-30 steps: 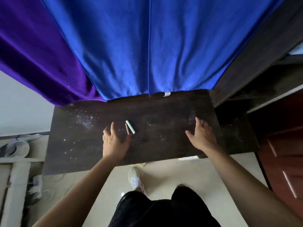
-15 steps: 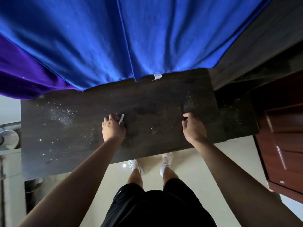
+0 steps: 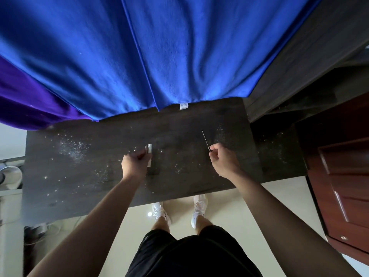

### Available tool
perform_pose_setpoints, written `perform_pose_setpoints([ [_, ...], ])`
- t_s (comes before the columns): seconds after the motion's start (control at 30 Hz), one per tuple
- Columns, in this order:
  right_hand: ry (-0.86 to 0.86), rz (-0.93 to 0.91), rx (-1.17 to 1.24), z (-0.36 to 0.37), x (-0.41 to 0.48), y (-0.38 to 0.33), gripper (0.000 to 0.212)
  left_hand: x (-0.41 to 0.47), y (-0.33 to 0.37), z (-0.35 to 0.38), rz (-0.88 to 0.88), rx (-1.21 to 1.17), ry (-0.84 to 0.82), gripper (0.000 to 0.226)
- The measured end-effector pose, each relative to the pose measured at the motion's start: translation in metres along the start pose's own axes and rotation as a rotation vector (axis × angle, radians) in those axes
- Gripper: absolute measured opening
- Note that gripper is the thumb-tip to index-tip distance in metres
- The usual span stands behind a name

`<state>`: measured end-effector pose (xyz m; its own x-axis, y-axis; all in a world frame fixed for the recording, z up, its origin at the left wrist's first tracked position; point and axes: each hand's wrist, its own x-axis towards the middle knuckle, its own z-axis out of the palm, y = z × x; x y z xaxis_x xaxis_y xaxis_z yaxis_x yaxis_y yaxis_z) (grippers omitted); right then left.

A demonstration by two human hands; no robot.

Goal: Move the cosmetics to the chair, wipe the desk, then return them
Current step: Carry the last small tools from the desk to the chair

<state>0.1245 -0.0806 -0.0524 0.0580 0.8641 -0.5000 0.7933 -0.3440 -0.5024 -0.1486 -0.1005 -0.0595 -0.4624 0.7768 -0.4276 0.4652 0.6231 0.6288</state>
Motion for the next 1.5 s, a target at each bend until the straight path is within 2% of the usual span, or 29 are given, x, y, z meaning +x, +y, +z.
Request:
perform_pose_setpoints([
  [0.13,0.126,-0.057,0.212,-0.034,-0.007,-0.021,0.018,-0.021,0.048,-0.018,0.163,-0.286,-0.116,0.019],
  [0.2,0.201,-0.115,0.298,-0.059,-0.014,-0.034,0.013,-0.029,0.079,-0.034,0.254,-0.368,-0.143,0.014],
  [0.37,0.486,-0.202,0.538,-0.112,-0.060,-0.054,0.015,-0.050,0.151,-0.063,0.415,-0.591,-0.274,0.011],
  [0.47,0.713,-0.158,0.617,-0.128,-0.116,-0.043,0.016,-0.078,0.187,-0.053,0.503,-0.651,-0.453,0.014],
  [0.63,1.019,0.012,0.694,-0.121,-0.241,0.014,0.026,-0.170,0.213,-0.012,0.699,-0.584,-0.796,0.023],
  [0.87,1.378,0.318,0.710,-0.069,-0.440,0.104,0.022,-0.338,0.171,0.033,0.911,-0.333,-1.180,0.026],
  [1.07,1.567,0.529,0.745,0.006,-0.593,0.193,0.012,-0.504,0.106,0.086,1.052,-0.166,-1.374,0.028],
  [1.27,1.638,0.702,0.806,0.077,-0.746,0.292,0.017,-0.687,0.013,0.129,1.171,-0.109,-1.534,0.026],
  [1.5,1.748,0.810,0.901,0.093,-0.875,0.371,0.016,-0.832,-0.040,0.147,1.175,-0.020,-1.692,0.029],
])
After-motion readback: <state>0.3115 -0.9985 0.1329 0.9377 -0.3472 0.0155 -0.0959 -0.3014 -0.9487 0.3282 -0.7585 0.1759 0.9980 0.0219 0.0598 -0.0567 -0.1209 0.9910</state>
